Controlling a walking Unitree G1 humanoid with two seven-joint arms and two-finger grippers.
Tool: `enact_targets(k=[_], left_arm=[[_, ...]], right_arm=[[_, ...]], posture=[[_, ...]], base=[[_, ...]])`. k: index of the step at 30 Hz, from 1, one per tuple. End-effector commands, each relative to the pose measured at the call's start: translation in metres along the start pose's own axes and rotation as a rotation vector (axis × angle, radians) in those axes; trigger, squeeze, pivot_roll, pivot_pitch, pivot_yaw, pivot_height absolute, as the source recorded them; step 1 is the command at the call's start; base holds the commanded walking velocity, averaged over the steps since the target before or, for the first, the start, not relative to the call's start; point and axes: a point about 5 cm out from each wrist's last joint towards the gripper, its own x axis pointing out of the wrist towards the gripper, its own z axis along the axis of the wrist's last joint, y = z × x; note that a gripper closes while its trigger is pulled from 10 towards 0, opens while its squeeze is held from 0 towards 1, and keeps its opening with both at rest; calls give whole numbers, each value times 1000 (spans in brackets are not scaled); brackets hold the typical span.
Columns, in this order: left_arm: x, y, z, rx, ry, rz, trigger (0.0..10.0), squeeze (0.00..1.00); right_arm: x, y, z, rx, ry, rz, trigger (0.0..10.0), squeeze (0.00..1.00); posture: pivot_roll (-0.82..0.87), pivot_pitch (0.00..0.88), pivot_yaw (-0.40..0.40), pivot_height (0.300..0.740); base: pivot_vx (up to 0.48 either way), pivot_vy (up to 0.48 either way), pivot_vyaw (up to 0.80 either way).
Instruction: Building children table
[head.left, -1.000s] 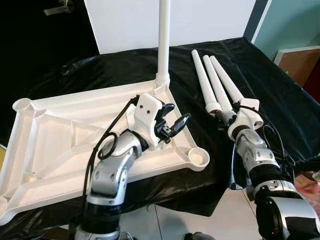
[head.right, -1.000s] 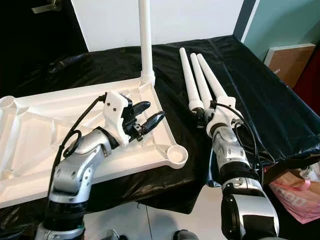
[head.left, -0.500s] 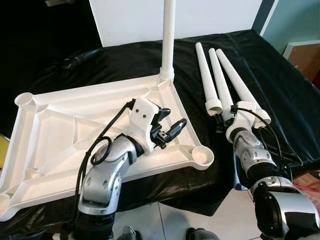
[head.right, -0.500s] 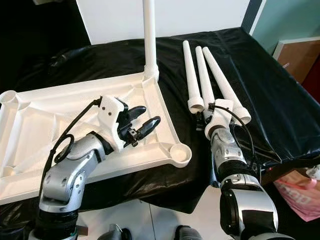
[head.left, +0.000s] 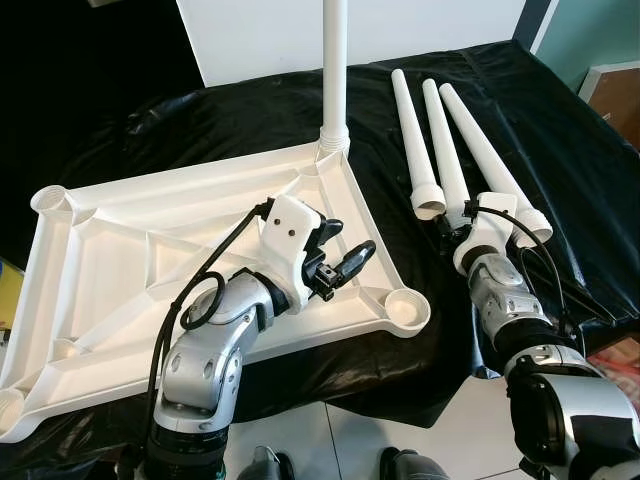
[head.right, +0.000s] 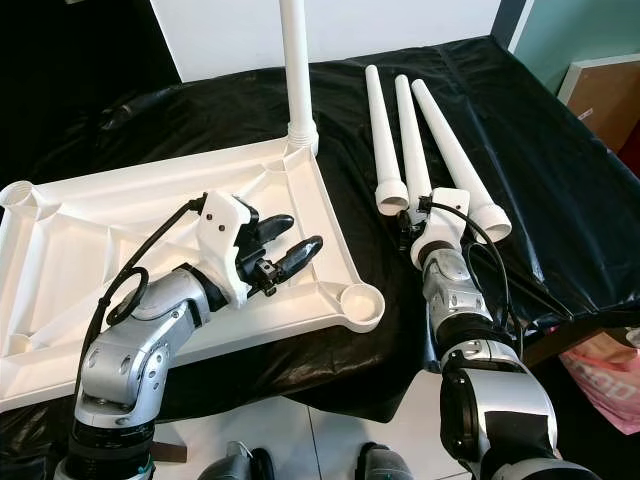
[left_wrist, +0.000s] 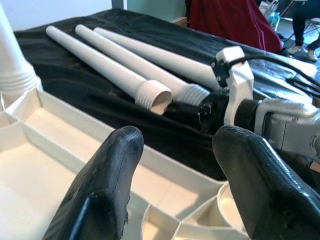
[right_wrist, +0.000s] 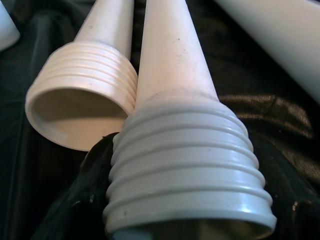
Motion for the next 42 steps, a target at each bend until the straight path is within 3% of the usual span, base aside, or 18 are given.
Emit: enact_targets(k=[1, 3, 4, 11, 16, 19, 22, 26, 27, 31, 37, 42], left_arm=[[3, 3, -4, -16, 18, 50, 10000, 0], [5, 3, -4, -18, 18, 48, 10000, 0], [9, 5, -4, -25, 16, 45, 10000, 0], [29, 14, 0, -54, -10, 36, 10000, 0], [34, 15, 1, -44, -21, 33, 10000, 0], [57, 24, 7, -49, -24, 51, 10000, 0], [63, 25, 10, -47, -27, 51, 10000, 0], [70, 26, 15, -60, -52, 24, 10000, 0], [73, 29, 17, -45, -81, 7, 10000, 0], [76, 32, 26, -61, -131, 18, 10000, 0], [77, 32, 28, -78, -153, 5, 10000, 0], [75, 36, 34, -113, -208, -23, 10000, 0]], right_arm=[[-5, 0, -3, -21, -32, 14, 980, 0], [-5, -1, -2, -25, -51, 16, 980, 0], [-8, -3, 2, -19, -85, 11, 10000, 0], [-18, -11, 17, -1, -196, 11, 10000, 0], [-21, -13, 19, -11, -217, 15, 10000, 0], [-36, -9, 26, -81, -311, 20, 10000, 0], [-40, -8, 29, -88, -329, 17, 10000, 0], [-48, 5, 34, -66, -351, 80, 10000, 0], [-57, 25, 35, -25, -371, 180, 10000, 0], [-57, 56, 47, 20, -411, 308, 10000, 0], [-52, 68, 54, 1, -436, 362, 10000, 0], [-45, 79, 80, -18, -504, 424, 10000, 0]], posture=[[10, 155, 61, 740], [10, 155, 61, 740], [-33, 127, 58, 740], [-102, 82, 50, 740], [-122, 71, 50, 740], [-189, 58, 56, 740], [-200, 60, 57, 740], [-245, 64, 59, 740], [-246, 52, 41, 740], [-223, 30, 24, 740], [-220, 22, 27, 740], [-194, 3, 31, 740]], base=[[0, 0, 0], [0, 0, 0], [0, 0, 0], [0, 0, 0], [0, 0, 0], [0, 0, 0], [0, 0, 0], [0, 0, 0], [0, 0, 0], [0, 0, 0], [0, 0, 0], [0, 0, 0]])
